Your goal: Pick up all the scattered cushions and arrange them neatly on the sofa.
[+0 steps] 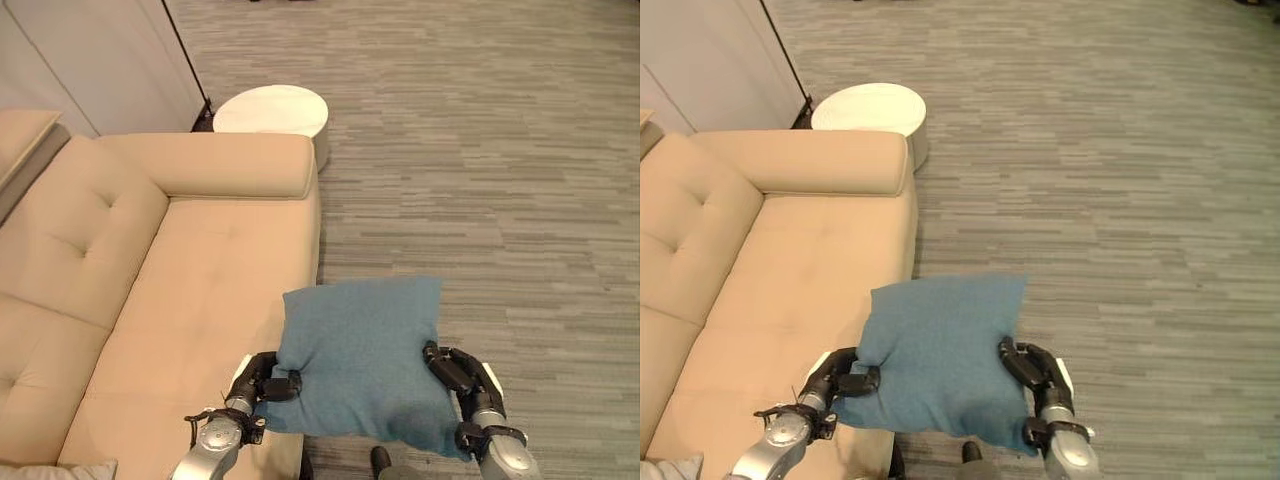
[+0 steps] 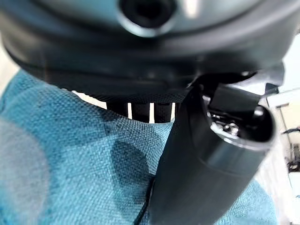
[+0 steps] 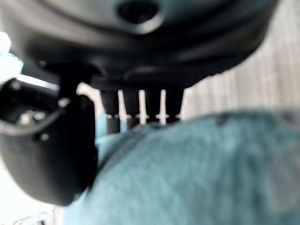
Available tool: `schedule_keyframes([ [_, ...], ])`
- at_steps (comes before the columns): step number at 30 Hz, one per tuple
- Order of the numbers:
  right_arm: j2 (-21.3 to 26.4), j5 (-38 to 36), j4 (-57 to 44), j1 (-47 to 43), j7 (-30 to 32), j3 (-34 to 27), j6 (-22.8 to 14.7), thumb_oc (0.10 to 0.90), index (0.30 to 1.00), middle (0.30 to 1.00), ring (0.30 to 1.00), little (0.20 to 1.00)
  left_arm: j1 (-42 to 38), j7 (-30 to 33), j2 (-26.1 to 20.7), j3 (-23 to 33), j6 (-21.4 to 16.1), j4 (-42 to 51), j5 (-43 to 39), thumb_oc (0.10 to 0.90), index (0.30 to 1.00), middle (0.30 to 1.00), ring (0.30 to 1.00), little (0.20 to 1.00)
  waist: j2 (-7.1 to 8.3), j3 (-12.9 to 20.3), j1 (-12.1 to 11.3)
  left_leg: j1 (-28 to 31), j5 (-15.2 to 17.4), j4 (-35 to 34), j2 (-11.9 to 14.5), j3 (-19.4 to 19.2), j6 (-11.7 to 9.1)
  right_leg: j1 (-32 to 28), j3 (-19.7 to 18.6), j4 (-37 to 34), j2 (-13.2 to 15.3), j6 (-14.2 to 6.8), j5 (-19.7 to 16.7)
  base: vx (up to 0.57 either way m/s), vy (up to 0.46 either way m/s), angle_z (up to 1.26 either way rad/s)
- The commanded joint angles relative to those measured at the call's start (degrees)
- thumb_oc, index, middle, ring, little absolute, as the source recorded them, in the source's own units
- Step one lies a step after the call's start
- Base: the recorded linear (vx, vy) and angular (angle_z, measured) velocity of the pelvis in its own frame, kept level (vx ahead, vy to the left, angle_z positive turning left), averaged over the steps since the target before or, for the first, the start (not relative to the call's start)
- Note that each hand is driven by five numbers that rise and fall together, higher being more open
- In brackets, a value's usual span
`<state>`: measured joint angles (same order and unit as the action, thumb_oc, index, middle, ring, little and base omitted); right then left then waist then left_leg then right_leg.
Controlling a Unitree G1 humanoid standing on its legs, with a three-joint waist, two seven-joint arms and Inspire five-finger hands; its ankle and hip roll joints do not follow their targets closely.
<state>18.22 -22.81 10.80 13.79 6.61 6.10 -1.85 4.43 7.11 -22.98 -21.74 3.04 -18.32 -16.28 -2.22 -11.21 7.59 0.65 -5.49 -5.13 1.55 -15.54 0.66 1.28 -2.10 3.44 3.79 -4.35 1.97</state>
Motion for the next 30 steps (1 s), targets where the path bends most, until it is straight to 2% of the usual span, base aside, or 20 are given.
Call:
schedule_keyframes([
  [1,-1.0,1.5,-8.7,-6.4,-3.7,2.5,-5.8,0.400,0.300,0.300,0.300,0.300,-5.2,-2.3,5.1,-1.7,-6.9,8.9,-1.3,0.400,0.300,0.300,0.300,0.300,1.94,1.6,-1.4,1.4,7.7,4.6,1.5,0.6,-1.3,2.3,8.0,6.3,-1.0,-3.2,2.2,-0.08,-0.080,-0.31],
  [3,-1.3,2.3,-8.9,-6.6,-3.6,2.5,-5.5,0.400,0.300,0.300,0.300,0.300,-5.4,-2.1,4.6,-1.1,-7.0,9.2,-1.5,0.400,0.300,0.300,0.300,0.300,1.85,1.4,-2.0,2.1,7.8,3.8,2.3,-0.8,-1.5,4.7,13.6,7.0,2.2,-4.2,1.2,-0.04,-0.127,-0.61],
  [5,-1.3,2.3,-8.9,-7.1,-3.6,2.2,-5.7,0.400,0.300,0.300,0.300,0.300,-5.4,-2.3,4.5,-0.9,-7.2,9.7,-1.9,0.400,0.300,0.300,0.300,0.300,1.49,1.0,-2.0,3.2,8.1,3.4,2.6,-1.4,-1.7,6.3,16.8,6.3,3.8,-4.1,0.7,0.05,-0.125,-0.60],
  [7,-1.1,2.2,-8.7,-7.2,-3.7,2.2,-5.6,0.400,0.300,0.300,0.300,0.300,-4.8,-3.2,4.4,-0.3,-7.3,9.7,-1.9,0.400,0.300,0.300,0.300,0.300,1.81,1.6,-2.0,3.7,9.3,5.0,2.1,-1.8,-1.7,3.2,18.6,2.0,4.0,-3.4,0.6,0.11,-0.168,-0.03],
  [8,-1.0,2.3,-8.6,-7.6,-3.7,2.6,-5.9,0.400,0.300,0.300,0.300,0.300,-4.1,-3.2,4.8,0.1,-7.4,9.8,-1.8,0.400,0.300,0.300,0.300,0.300,1.91,2.3,-2.5,3.6,10.2,8.7,2.4,-2.3,-2.0,1.7,18.5,0.9,3.5,-2.5,0.7,0.16,-0.252,-0.04],
  [11,0.2,2.4,-9.2,-8.0,-3.8,2.4,-6.0,0.400,0.300,0.300,0.300,0.300,-4.2,-3.3,5.5,0.4,-7.4,9.5,-2.8,0.400,0.300,0.300,0.300,0.300,1.95,2.3,-2.7,2.6,12.0,15.4,3.6,-2.2,-2.5,-0.3,17.8,-0.1,2.6,-1.6,1.3,0.07,-0.149,-0.22],
  [17,0.2,2.4,-9.2,-8.0,-3.8,2.4,-6.0,0.400,0.300,0.300,0.300,0.300,-4.2,-3.3,5.5,0.4,-7.4,9.5,-2.8,0.400,0.300,0.300,0.300,0.300,1.95,2.3,-2.7,2.6,12.0,15.4,3.6,-2.2,-2.5,-0.3,17.8,-0.1,2.6,-1.6,1.3,0.01,-0.038,-0.05],
  [18,1.0,2.3,-9.9,-8.1,-3.4,1.8,-6.5,0.400,0.300,0.300,0.300,0.300,-5.1,-2.9,6.1,0.1,-7.6,9.2,-3.0,0.400,0.300,0.300,0.300,0.300,2.54,1.9,-2.7,0.5,11.0,22.4,5.5,-2.3,-3.6,-2.6,18.1,-1.3,2.3,-0.8,2.0,0.28,-0.343,0.11],
  [19,1.9,2.3,-10.5,-7.3,-2.6,0.6,-5.9,0.400,0.300,0.300,0.300,0.300,-6.4,-2.1,7.0,-0.9,-7.7,9.2,-3.2,0.400,0.300,0.300,0.300,0.300,3.08,1.5,-2.9,-5.4,9.0,27.2,4.8,-1.0,-4.2,-6.8,17.5,-4.4,1.1,0.4,2.8,0.40,-0.366,0.19],
  [20,1.9,2.9,-10.5,-6.7,-2.5,0.1,-5.8,0.400,0.300,0.300,0.300,0.300,-6.5,-2.3,7.0,-1.2,-7.5,9.2,-2.9,0.400,0.300,0.300,0.300,0.300,3.39,1.8,-3.2,-7.0,9.3,23.5,3.5,-1.9,-3.4,-7.8,17.4,-5.1,1.1,0.0,2.9,0.42,-0.234,0.36],
  [22,1.9,3.4,-10.2,-6.5,-2.0,-0.3,-5.9,0.400,0.300,0.300,0.300,0.300,-6.4,-2.7,7.1,-1.5,-7.2,9.2,-2.5,0.400,0.300,0.300,0.300,0.300,2.93,2.1,-3.5,-9.0,5.5,17.6,2.7,-3.7,-3.8,-9.1,17.3,-5.7,0.0,-0.3,3.1,0.26,-0.029,0.64],
  [23,1.8,3.4,-10.1,-6.5,-1.9,-0.5,-5.9,0.400,0.300,0.300,0.300,0.300,-6.5,-2.7,7.0,-1.6,-7.2,9.1,-2.3,0.400,0.300,0.300,0.300,0.300,2.65,2.3,-3.4,-9.5,5.0,15.4,3.0,-4.6,-4.7,-9.9,17.1,-6.1,-0.6,-0.7,3.9,0.14,-0.013,0.27],
  [24,1.8,3.4,-10.1,-6.5,-1.9,-0.5,-5.9,0.400,0.300,0.300,0.300,0.300,-6.5,-2.7,7.0,-1.6,-7.2,9.1,-2.3,0.400,0.300,0.300,0.300,0.300,2.67,2.2,-3.5,-9.6,3.6,14.7,3.1,-5.4,-4.3,-9.4,17.4,-6.0,-0.6,-0.5,3.2,0.27,-0.007,-0.30],
  [25,1.3,3.2,-10.2,-7.0,-1.5,-0.7,-6.2,0.400,0.300,0.300,0.300,0.300,-6.4,-2.6,7.1,-1.3,-7.2,9.7,-2.5,0.400,0.300,0.300,0.300,0.300,1.61,2.3,-3.6,-9.1,1.4,8.7,3.4,-8.5,-4.3,-10.9,17.0,-5.9,-2.2,-0.4,4.4,0.15,0.002,-0.33],
  [26,1.3,3.2,-10.2,-7.0,-1.5,-0.7,-6.2,0.400,0.300,0.300,0.300,0.300,-6.3,-2.6,7.1,-1.3,-7.2,9.7,-2.5,0.400,0.300,0.300,0.300,0.300,1.61,2.2,-3.7,-8.9,1.3,8.5,3.4,-8.5,-4.3,-11.0,17.0,-5.9,-2.2,-0.4,4.4,0.37,0.040,-0.35],
  [27,1.1,3.8,-10.0,-7.6,-1.6,0.1,-6.4,0.400,0.300,0.300,0.300,0.300,-5.9,-2.4,6.9,-0.7,-7.2,10.1,-2.7,0.400,0.300,0.300,0.300,0.300,0.94,3.4,-3.7,-6.8,1.3,6.6,2.5,-8.3,-3.3,-12.4,16.4,-6.1,-3.1,-0.5,5.3,0.26,0.052,-0.40],
  [29,0.9,4.0,-9.7,-7.9,-1.7,0.6,-6.3,0.400,0.300,0.300,0.300,0.300,-5.7,-2.3,6.7,-0.5,-7.2,10.2,-2.9,0.400,0.300,0.300,0.300,0.300,1.06,4.0,-4.0,-6.5,1.4,6.8,2.1,-7.9,-3.1,-12.9,15.8,-5.8,-3.1,-0.5,5.9,0.27,0.059,-0.56],
  [30,0.6,4.7,-9.3,-8.5,-2.3,1.3,-6.1,0.400,0.300,0.300,0.300,0.300,-5.4,-2.0,6.3,0.2,-7.4,10.6,-3.2,0.400,0.300,0.300,0.300,0.300,1.56,5.0,-4.7,-5.7,2.4,7.1,1.5,-8.1,-2.1,-13.7,15.0,-4.5,-2.7,-0.6,7.0,0.26,0.079,-0.56],
])
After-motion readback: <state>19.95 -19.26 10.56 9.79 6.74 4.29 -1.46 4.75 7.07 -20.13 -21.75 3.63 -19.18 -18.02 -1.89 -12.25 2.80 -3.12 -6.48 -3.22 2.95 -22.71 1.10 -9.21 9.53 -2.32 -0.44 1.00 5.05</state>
